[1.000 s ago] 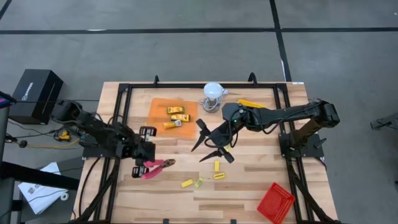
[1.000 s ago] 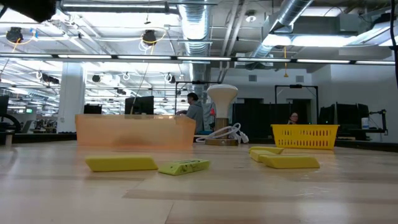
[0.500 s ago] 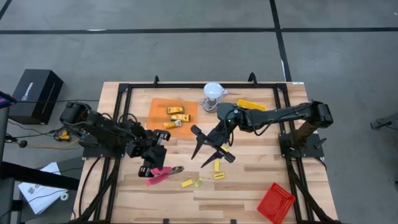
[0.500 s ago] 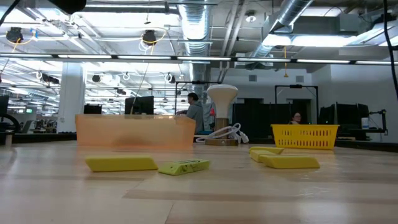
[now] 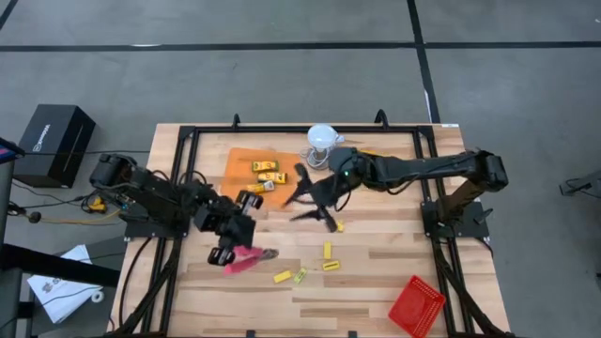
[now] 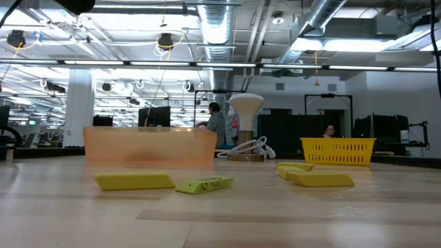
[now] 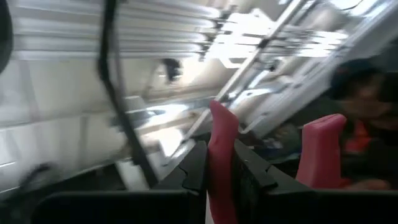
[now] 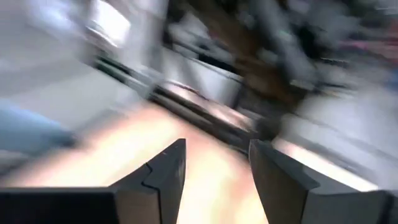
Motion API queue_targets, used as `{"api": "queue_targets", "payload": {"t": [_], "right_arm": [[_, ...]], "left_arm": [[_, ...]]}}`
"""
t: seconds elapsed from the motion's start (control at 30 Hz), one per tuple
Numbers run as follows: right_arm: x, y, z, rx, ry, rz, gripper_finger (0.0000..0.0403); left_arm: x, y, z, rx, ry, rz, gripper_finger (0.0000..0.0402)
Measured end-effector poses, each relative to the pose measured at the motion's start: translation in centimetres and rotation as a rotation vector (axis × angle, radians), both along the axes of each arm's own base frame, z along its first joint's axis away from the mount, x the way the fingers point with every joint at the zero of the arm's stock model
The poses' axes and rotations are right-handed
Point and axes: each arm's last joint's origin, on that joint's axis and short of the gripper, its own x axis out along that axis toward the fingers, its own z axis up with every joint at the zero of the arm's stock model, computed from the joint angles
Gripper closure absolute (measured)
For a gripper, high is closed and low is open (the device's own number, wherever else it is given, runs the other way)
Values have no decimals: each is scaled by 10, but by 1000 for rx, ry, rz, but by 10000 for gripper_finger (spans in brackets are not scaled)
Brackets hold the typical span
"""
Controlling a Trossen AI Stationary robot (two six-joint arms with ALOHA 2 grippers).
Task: Pick & Place School Supplies
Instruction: Put the pink hole puncher into the yellow bin
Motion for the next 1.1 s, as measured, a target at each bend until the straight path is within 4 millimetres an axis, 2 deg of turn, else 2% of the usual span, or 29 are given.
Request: {"api": "queue_targets", "payload": {"t": [0.1,0.23,0.53,0.87,1.1], "right_arm": [[0,4,-3,-172,5,-195,243],[0,7,0,-199,-36,-200,246],[2,7,6,-228,-99,-227,227],[0,15,20,-238,-207,-213,204],[0,15,30,-225,-229,-209,204]], "left_arm": [[0,2,2,-37,-6,56,369],[-4,7,8,-30,-55,93,369],[-19,37,33,-193,-81,170,369],[-10,60,27,-216,3,195,369],[-11,64,28,-218,9,191,369]]}}
